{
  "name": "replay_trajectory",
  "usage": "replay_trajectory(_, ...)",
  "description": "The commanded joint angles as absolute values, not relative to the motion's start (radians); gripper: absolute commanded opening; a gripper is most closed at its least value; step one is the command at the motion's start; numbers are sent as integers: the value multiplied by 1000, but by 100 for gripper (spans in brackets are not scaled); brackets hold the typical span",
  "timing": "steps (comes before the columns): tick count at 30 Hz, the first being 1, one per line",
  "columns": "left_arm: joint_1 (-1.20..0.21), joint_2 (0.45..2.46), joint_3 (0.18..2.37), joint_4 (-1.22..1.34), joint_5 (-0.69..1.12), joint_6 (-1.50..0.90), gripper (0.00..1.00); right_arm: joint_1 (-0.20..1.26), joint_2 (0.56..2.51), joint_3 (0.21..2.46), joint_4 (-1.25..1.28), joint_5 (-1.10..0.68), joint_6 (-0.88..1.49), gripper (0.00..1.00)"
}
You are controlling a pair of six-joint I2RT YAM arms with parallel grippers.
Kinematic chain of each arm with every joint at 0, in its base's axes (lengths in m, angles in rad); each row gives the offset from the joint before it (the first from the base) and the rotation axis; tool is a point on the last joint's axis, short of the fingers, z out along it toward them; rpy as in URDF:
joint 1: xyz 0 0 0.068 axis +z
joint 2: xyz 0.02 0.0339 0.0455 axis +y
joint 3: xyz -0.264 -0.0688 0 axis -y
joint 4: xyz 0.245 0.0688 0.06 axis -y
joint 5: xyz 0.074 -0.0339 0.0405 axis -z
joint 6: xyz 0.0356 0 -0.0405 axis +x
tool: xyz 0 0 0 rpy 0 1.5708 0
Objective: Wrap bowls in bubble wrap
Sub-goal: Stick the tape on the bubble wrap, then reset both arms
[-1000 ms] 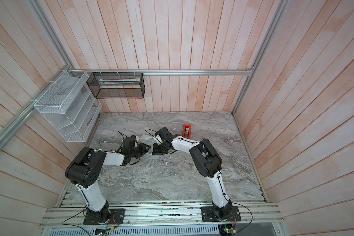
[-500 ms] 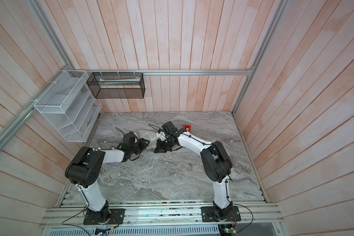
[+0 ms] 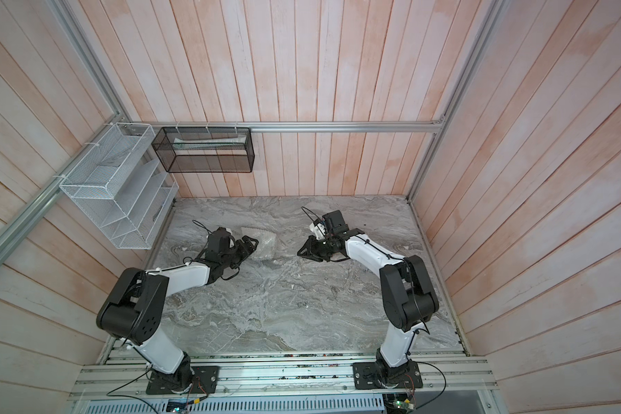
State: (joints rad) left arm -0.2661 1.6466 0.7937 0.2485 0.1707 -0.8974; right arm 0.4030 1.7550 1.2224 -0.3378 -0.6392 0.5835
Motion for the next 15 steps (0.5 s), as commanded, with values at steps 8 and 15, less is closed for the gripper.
replay_trajectory(8,-83,1214,640,28,-18,-669,100,215,1506,1105,-247,-393,510,47)
replay_trajectory(15,-16,965,527,-8,-272,-558,100,71,1385,976,-155,-250,508,54)
